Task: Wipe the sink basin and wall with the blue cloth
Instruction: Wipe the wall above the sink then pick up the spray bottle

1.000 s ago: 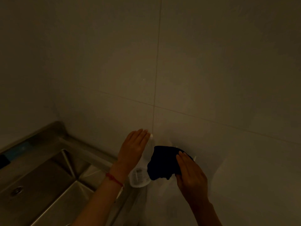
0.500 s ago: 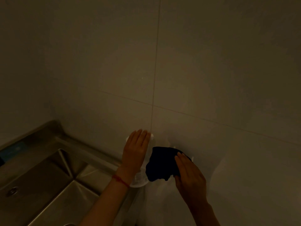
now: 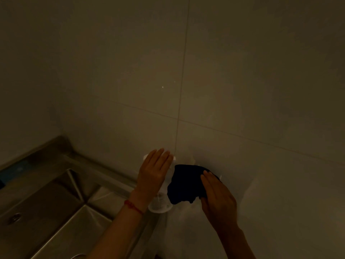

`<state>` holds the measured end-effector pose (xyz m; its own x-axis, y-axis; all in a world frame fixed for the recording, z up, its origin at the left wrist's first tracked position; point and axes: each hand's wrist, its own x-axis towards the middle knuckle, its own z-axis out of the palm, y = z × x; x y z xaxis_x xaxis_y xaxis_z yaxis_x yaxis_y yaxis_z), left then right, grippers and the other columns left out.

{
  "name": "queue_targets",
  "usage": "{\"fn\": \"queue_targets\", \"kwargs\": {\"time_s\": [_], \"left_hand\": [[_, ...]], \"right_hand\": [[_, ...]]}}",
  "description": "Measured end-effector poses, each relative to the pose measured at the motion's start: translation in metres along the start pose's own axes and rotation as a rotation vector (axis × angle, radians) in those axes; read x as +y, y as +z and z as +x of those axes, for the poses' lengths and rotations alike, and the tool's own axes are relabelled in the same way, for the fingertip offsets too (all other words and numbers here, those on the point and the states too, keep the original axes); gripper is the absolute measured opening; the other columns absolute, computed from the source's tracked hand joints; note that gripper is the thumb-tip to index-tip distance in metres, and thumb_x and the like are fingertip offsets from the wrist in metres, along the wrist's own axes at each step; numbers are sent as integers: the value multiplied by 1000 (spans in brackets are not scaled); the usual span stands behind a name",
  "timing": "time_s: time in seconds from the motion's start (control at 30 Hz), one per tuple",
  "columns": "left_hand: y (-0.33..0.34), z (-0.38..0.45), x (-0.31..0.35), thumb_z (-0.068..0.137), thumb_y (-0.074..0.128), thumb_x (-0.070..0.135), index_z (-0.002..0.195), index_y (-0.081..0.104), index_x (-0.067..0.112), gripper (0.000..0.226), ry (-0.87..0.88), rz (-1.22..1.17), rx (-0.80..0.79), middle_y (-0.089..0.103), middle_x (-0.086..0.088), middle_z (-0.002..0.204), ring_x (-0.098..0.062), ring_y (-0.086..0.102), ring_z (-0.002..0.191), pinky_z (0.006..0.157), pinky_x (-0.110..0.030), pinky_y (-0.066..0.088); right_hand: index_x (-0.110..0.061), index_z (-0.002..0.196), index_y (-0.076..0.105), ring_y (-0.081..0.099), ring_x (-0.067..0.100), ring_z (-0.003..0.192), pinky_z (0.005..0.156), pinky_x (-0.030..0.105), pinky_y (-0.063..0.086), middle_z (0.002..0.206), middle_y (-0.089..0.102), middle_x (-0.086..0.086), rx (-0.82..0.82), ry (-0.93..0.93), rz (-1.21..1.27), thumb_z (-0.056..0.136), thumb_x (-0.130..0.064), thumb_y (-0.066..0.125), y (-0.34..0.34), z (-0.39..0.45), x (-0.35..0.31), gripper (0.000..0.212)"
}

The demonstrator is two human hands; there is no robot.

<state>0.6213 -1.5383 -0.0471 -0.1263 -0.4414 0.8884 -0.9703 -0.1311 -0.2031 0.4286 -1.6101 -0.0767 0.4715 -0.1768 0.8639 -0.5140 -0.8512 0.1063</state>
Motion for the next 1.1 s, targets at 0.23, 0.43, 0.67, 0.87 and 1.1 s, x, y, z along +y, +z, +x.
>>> {"fn": "queue_targets", "kwargs": {"time_s": [0.23,0.43,0.67,0.87,1.1], "left_hand": [[-9,-3,-13,104,26,7,88,77,-2,54,-15,43,24,76,-16,93,-33,73,87,79,-49,58],[-26,-8,-30,104,24,9,91,77,-2,55,-21,77,22,75,-16,94,-34,72,89,82,-48,55],[-48,-15,-38,103,29,7,90,77,-1,50,-55,148,-3,75,-17,95,-34,72,90,81,-47,57],[-80,-24,-30,103,26,6,94,76,-2,51,-101,257,-52,74,-19,98,-34,71,92,85,-47,54],[-128,-39,-9,82,51,0,92,76,-2,27,-216,435,-84,74,-20,97,-35,71,92,86,-49,53]], "right_hand": [[2,97,70,69,25,90,77,37,55,101,70,15,28,-11,2,97,-16,34,0,7,-9,40],[5,96,69,68,28,90,75,39,56,101,69,18,69,-22,34,93,-10,41,1,16,-23,31],[5,96,69,68,31,90,73,40,55,101,69,20,60,-60,113,77,-7,53,-7,30,-37,27],[3,99,69,68,29,93,76,40,56,104,68,20,80,-136,226,80,-4,59,-13,35,-31,23],[-1,102,69,67,29,95,77,38,56,105,68,19,121,-225,390,93,-7,46,-12,40,-38,26]]}}
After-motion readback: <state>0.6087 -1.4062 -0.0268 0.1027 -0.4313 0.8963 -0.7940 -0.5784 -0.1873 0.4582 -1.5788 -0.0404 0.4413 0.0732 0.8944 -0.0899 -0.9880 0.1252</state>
